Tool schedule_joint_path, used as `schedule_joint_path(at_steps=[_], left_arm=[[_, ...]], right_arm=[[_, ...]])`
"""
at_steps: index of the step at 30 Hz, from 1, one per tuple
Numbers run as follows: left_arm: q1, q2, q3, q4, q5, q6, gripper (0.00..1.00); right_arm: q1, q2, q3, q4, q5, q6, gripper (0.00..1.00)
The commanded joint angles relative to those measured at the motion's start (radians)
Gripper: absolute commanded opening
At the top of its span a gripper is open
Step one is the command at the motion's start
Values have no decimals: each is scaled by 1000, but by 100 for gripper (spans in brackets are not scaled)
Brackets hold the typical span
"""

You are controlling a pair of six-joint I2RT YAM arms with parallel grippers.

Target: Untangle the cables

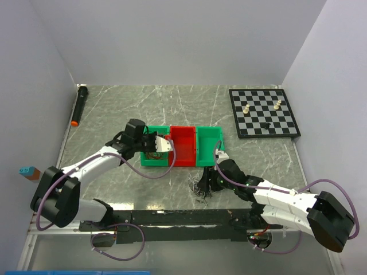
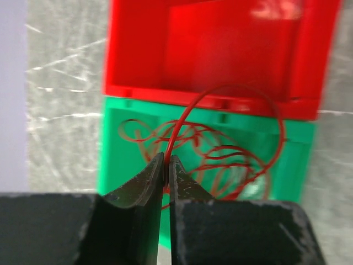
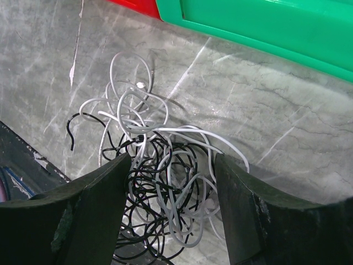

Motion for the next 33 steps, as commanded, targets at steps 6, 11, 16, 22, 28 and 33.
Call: schedule_joint_path(at_steps=[6,11,16,22,28,33], left_arm=[[24,-49,-102,215,-117,-240,9],[85,-79,-79,288,-196,-360,4],[101,-96,-84,224,-235,-320,1],[89,-104,-90,90,-222,-170,1],[56,-89,-87,22,-334,-70,1],[53,-69,-7,-125,-322,-98,1]], right_arm=[[-7,-24,-2,-2,4,15,69],[-5,-7,4,4,-2,13,69],[-6,-1,4,13,-7,12,69],[-5,3,1,21,-4,12,69],[-6,28,1,37,-10,10,69],[-5,54,11,48,-14,4,69]])
